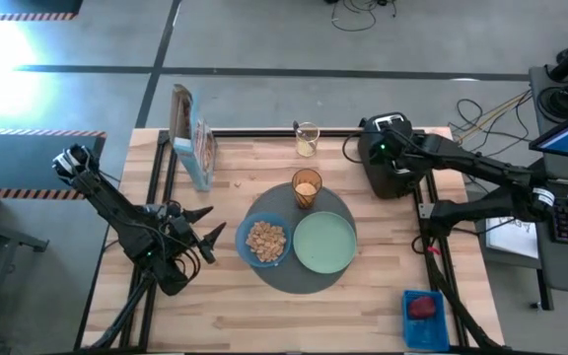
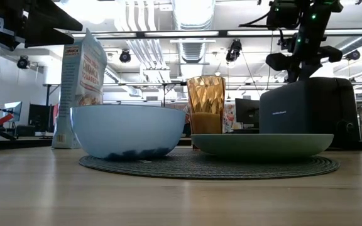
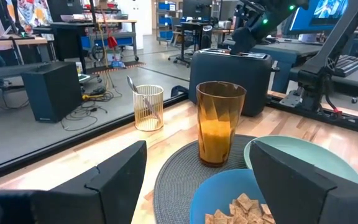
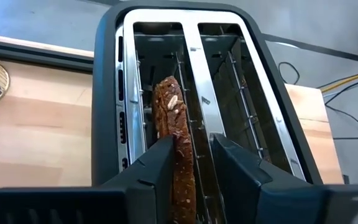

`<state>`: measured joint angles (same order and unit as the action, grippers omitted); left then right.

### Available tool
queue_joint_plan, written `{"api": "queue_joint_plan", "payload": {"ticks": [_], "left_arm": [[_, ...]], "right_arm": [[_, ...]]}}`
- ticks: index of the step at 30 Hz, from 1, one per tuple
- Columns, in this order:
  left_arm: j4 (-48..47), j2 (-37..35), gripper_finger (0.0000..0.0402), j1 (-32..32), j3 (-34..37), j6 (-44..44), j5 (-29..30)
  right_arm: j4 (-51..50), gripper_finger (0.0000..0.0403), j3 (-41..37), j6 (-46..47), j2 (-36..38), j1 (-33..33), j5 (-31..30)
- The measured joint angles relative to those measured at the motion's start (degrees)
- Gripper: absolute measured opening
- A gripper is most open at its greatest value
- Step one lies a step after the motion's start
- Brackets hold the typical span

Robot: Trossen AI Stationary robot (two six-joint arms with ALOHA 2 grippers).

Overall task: Arrange a breakfast setting
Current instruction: Put the toasted bread on the light green plate from the toaster

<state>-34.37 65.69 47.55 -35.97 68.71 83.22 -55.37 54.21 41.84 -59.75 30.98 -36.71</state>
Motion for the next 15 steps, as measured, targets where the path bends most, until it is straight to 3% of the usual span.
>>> {"api": "queue_joint_plan", "payload": {"ticks": [15], "left_arm": [[0.0, -0.1, 0.027, 0.0, 0.1, 0.0, 0.1]], "right_arm": [[3.9, 0.0093, -0.3, -2.8, -0.1, 0.4, 2.7]]}}
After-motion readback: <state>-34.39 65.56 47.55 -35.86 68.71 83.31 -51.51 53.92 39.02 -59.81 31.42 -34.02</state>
